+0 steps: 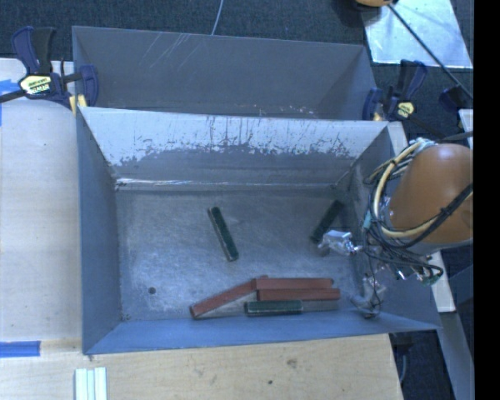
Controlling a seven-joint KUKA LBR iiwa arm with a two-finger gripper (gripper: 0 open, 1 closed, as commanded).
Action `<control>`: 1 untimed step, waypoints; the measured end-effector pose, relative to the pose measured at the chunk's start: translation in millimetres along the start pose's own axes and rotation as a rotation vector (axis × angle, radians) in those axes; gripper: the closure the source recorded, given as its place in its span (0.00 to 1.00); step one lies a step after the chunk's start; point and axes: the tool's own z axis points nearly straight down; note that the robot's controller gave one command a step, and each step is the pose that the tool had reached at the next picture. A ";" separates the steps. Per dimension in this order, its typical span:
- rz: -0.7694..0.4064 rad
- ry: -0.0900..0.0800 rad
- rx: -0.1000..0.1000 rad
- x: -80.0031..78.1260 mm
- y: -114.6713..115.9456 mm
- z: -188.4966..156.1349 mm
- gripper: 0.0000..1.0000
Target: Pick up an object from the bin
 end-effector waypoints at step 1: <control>-0.089 0.004 0.000 1.0 3.6 8.2 0.00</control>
Offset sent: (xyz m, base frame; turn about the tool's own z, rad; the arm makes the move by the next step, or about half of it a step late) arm -0.0051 0.0553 0.0045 -0.2017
